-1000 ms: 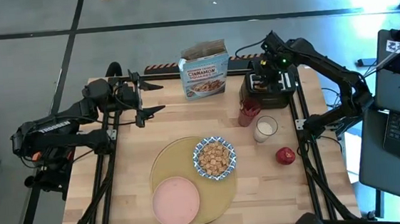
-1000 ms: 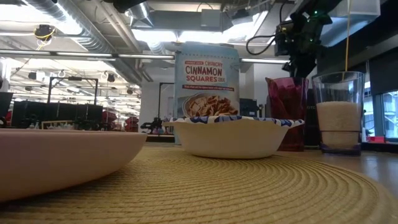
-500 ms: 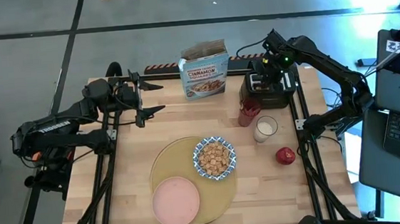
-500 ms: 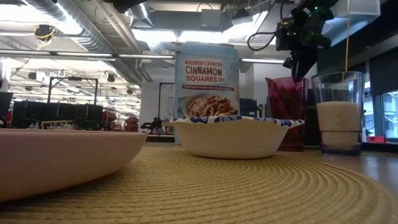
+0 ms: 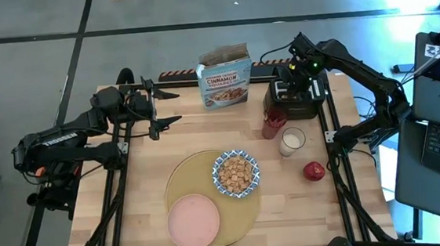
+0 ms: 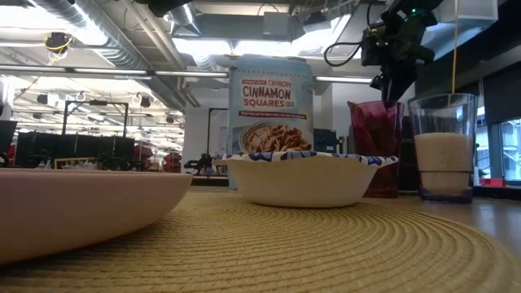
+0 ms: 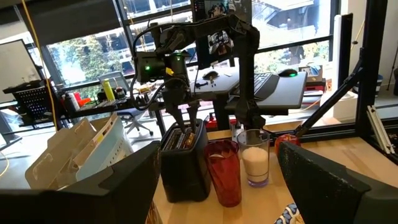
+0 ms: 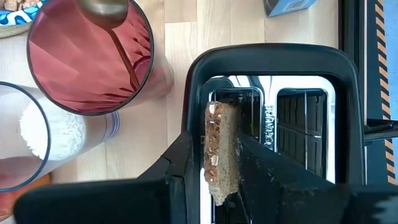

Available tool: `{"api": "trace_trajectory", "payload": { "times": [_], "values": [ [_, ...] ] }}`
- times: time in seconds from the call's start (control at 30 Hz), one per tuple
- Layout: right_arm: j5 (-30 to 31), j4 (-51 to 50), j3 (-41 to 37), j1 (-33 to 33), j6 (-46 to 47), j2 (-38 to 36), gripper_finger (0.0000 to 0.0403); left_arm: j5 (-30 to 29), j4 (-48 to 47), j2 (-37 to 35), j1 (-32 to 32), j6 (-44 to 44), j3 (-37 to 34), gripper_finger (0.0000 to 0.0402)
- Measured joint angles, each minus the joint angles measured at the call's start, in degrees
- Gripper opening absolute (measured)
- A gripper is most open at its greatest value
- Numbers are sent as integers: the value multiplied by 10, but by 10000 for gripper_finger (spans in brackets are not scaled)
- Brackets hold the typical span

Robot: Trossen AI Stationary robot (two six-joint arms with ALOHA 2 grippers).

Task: Arrange a breakfast setting
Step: Put the toasted bread on the pink plate

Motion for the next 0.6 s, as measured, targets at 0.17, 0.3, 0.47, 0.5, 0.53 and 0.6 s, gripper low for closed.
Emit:
{"api": "trace_trajectory", "payload": {
  "times": [0.17, 0.3, 0.47, 0.5, 0.53, 0.6],
  "values": [
    [2, -2, 0, 0, -1, 10, 92, 0, 0, 0, 0, 0, 0, 314],
    [4, -2, 0, 0, -3, 27, 92, 0, 0, 0, 0, 0, 0, 314],
    [25, -1, 1, 0, -4, 43, 92, 0, 0, 0, 0, 0, 0, 314],
    [27, -1, 1, 0, -4, 45, 92, 0, 0, 0, 0, 0, 0, 314],
    [30, 0, 1, 0, -4, 47, 92, 0, 0, 0, 0, 0, 0, 314],
    [38, 5, 1, 0, -4, 49, 92, 0, 0, 0, 0, 0, 0, 314]
  ]
}}
